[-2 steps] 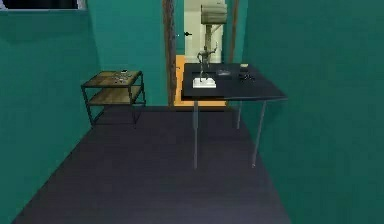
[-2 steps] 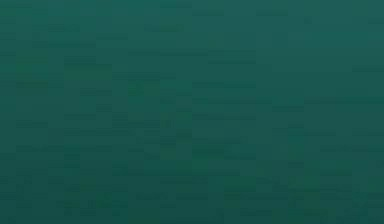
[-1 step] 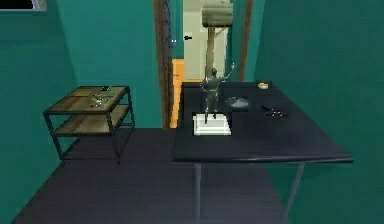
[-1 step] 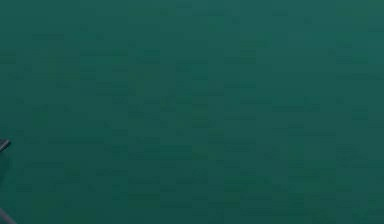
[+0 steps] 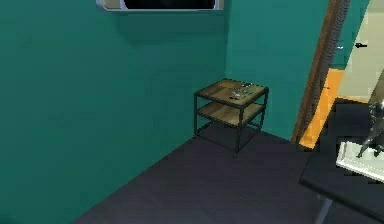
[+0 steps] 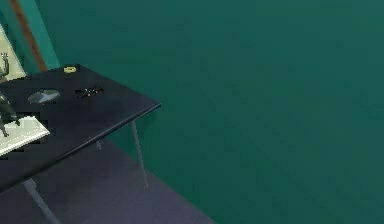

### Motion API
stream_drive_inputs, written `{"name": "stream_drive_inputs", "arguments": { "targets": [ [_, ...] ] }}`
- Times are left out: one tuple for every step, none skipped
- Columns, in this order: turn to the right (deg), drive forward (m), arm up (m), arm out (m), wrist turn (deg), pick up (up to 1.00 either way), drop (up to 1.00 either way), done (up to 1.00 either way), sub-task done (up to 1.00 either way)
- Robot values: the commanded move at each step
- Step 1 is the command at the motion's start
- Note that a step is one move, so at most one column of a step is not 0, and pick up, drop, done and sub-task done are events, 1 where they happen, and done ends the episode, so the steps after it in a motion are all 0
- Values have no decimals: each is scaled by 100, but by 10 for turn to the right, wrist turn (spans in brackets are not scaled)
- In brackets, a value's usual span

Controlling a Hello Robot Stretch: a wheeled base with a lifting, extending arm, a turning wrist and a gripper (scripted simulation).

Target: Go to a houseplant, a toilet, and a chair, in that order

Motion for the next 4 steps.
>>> {"name": "stream_drive_inputs", "arguments": {
  "targets": [
    [0,10,0,0,0,0,0,0,0],
    [150,0,0,0,0,0,0,0,0],
    [0,65,0,0,0,0,0,0,0],
    [240,0,0,0,0,0,0,0,0]
  ]
}}
